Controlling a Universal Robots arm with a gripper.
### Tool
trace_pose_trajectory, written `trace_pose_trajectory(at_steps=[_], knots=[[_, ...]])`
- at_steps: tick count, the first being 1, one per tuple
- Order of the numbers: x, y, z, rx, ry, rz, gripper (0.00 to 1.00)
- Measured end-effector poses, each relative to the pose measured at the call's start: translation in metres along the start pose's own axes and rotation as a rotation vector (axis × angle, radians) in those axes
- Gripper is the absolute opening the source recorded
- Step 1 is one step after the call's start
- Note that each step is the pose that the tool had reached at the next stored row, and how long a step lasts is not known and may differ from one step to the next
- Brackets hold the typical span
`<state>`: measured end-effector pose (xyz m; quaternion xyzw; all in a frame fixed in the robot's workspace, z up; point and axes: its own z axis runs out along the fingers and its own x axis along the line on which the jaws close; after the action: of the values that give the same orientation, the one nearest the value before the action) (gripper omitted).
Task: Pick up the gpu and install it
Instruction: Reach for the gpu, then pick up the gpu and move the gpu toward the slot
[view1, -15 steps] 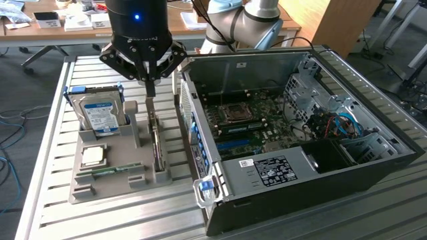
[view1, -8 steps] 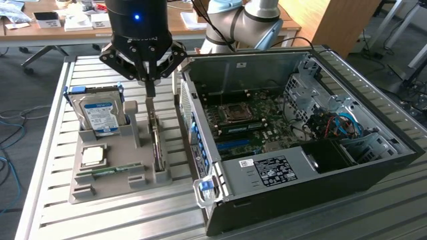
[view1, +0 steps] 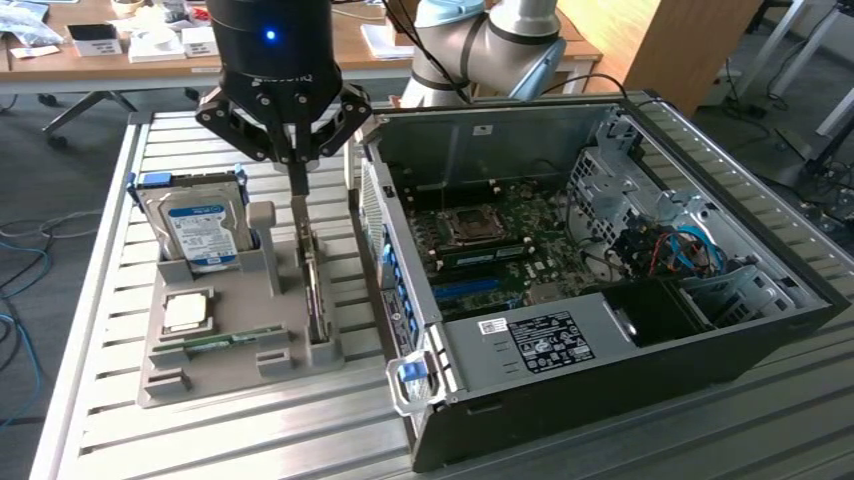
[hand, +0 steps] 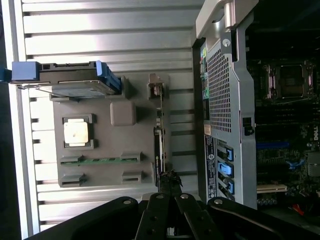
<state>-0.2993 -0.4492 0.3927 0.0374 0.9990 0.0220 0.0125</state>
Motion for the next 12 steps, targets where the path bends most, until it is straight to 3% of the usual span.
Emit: trace_pose_trajectory(at_steps=[12], knots=[[0.0001, 0.0, 0.0, 0.0, 0.0, 0.0, 0.11]])
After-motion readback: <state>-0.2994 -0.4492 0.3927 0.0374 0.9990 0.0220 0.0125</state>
